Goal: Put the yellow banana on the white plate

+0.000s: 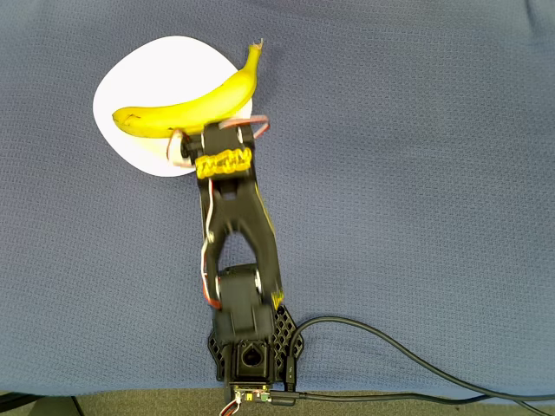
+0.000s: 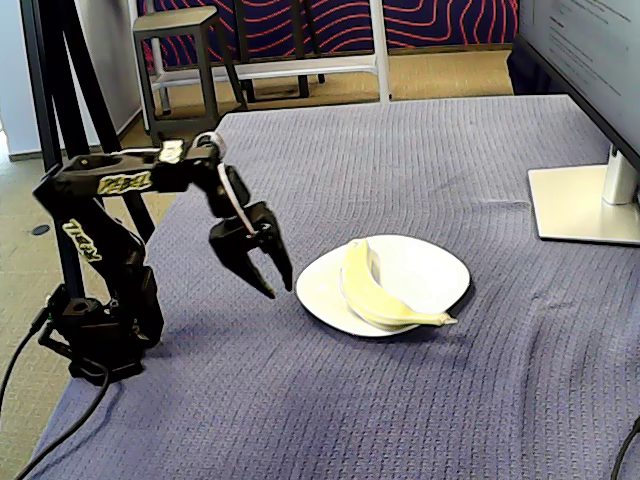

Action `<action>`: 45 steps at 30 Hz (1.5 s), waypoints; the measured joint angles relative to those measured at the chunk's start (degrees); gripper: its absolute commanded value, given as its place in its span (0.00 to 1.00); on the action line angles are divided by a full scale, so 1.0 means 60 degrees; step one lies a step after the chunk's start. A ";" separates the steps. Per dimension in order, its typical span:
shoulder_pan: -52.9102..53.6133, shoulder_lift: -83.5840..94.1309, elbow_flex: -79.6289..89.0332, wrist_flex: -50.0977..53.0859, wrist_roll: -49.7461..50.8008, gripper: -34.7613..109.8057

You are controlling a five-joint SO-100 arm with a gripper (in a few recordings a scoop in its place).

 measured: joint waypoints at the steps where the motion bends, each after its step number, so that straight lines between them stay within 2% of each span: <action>1: 0.0088 0.0483 0.0454 -0.0088 -0.0073 0.24; 12: 0.1377 0.4937 0.3882 -0.0322 -0.1172 0.24; 19: 0.1816 0.6680 0.5156 -0.0059 -0.1421 0.24; 45: 0.2432 0.8013 0.6372 0.0234 -0.1655 0.24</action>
